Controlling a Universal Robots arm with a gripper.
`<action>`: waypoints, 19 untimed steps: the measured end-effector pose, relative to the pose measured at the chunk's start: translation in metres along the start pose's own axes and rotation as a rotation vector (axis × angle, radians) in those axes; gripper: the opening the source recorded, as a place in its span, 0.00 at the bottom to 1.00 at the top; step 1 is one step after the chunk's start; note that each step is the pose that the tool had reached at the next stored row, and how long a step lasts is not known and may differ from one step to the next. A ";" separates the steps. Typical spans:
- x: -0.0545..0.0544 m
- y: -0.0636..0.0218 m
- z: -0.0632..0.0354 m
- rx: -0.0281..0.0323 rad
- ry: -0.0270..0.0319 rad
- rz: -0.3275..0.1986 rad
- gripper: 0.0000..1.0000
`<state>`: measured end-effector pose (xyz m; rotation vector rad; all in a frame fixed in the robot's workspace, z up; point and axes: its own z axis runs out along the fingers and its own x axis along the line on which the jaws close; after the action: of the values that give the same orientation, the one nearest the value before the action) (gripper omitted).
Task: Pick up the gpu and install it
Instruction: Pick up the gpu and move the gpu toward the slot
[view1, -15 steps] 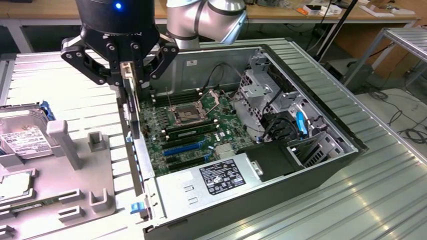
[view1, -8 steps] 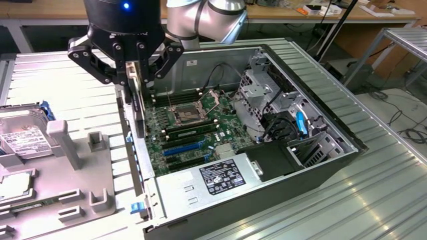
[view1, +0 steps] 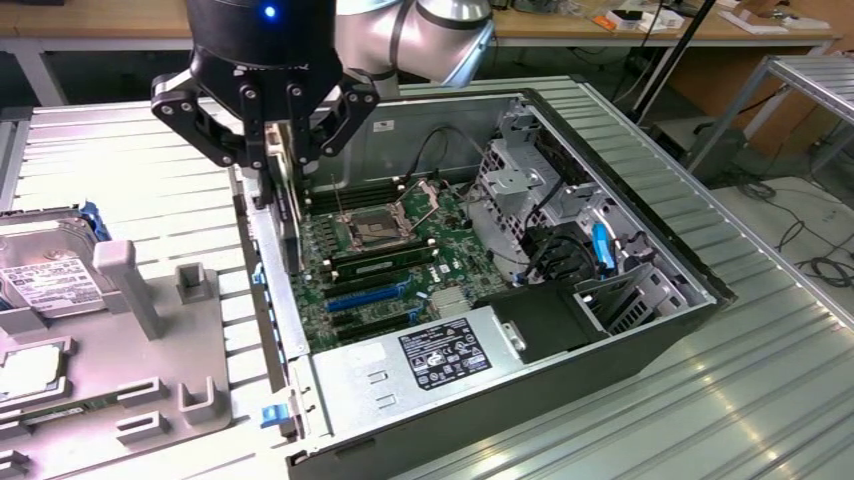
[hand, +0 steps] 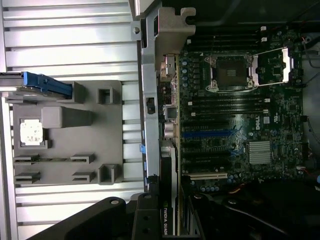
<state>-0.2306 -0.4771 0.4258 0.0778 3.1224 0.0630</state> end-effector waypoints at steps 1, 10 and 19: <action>-0.001 0.0001 0.0001 -0.0001 -0.0001 0.000 0.27; -0.008 0.0004 0.0002 -0.0001 0.0000 0.000 0.27; -0.017 0.0008 0.0004 -0.0001 0.0000 0.000 0.27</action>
<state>-0.2138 -0.4771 0.4257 0.0778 3.1224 0.0632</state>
